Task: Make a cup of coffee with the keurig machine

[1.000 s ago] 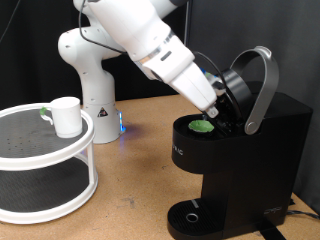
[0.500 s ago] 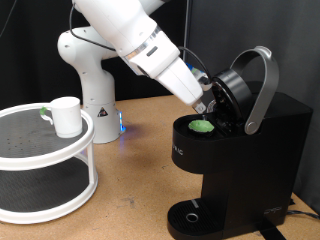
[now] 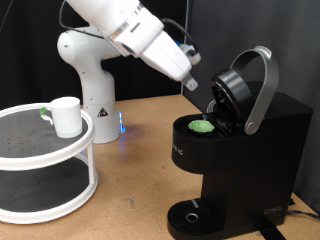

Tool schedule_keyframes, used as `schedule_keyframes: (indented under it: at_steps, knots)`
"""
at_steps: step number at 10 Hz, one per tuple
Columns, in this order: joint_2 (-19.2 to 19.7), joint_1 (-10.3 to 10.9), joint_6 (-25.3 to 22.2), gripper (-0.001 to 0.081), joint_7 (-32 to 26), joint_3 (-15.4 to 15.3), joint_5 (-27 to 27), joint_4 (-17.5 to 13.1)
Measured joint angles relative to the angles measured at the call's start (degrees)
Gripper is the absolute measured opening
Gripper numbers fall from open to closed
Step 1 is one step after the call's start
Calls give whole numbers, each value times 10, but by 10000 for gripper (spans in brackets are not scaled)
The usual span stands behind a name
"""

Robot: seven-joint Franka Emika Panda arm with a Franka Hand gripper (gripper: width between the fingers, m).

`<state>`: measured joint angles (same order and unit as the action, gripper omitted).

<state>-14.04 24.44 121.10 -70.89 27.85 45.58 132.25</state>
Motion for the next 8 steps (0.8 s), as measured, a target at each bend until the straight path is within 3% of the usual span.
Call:
schedule_keyframes:
  at_steps: [5,8]
  knots:
    - [-52,-9,-51,805,42,16,2,-32]
    - [-61,-13,-83,805,49,25,2,-42]
